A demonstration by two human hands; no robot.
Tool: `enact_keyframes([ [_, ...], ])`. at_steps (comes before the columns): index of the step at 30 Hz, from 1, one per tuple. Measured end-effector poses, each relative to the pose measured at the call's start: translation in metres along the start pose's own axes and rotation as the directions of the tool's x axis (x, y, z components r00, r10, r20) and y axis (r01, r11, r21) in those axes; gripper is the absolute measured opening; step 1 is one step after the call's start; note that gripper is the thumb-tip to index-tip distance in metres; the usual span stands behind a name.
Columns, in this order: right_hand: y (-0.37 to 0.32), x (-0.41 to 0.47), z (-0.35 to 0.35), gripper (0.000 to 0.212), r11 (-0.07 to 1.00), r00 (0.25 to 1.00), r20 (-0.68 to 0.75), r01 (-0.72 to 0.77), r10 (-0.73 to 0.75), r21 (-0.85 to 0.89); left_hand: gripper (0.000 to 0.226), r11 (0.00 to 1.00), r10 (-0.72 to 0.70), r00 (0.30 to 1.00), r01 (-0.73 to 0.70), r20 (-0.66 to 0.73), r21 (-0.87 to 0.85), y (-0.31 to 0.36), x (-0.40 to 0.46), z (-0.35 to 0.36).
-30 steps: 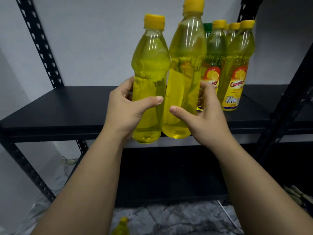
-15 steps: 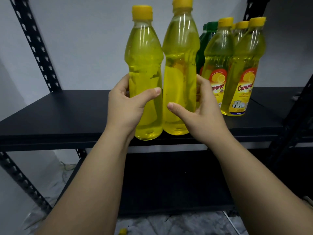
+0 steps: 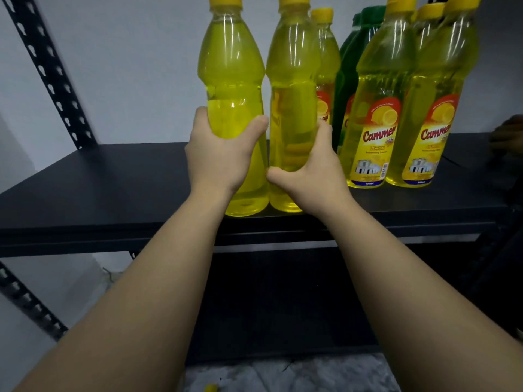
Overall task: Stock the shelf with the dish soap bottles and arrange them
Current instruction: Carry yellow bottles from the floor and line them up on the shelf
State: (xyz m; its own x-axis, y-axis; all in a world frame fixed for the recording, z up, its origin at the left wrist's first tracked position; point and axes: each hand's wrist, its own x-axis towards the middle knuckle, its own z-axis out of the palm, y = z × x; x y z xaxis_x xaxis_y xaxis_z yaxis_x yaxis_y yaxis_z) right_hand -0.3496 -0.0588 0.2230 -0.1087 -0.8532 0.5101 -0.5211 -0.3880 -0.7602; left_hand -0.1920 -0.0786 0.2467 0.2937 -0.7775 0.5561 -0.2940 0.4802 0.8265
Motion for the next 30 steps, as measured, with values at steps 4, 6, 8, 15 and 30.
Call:
enact_keyframes([
  [4,0.007,0.002,0.001,0.111,1.000,0.999,-0.043,-0.003,0.003,0.010,0.052,1.000,0.025,1.000,-0.025,-0.015,0.016,-0.002,0.002,0.000],
  [6,0.009,0.002,0.002,0.111,1.000,0.997,-0.072,-0.015,0.016,0.009,0.050,0.999,0.027,1.000,-0.027,-0.004,0.020,-0.002,0.004,0.002],
  [8,0.008,0.002,0.003,0.112,0.999,0.996,-0.075,-0.035,0.037,0.023,0.052,0.999,0.025,1.000,-0.024,-0.003,0.030,-0.002,0.007,0.002],
  [15,0.010,0.003,-0.010,0.103,0.994,0.998,0.039,-0.058,0.055,0.093,0.073,0.998,-0.016,0.997,0.012,0.074,0.057,-0.004,0.008,-0.004],
  [30,0.019,-0.007,-0.020,0.115,0.992,0.992,0.052,-0.113,0.111,0.048,0.113,0.985,-0.166,0.953,0.147,0.253,0.090,-0.028,-0.008,-0.026],
])
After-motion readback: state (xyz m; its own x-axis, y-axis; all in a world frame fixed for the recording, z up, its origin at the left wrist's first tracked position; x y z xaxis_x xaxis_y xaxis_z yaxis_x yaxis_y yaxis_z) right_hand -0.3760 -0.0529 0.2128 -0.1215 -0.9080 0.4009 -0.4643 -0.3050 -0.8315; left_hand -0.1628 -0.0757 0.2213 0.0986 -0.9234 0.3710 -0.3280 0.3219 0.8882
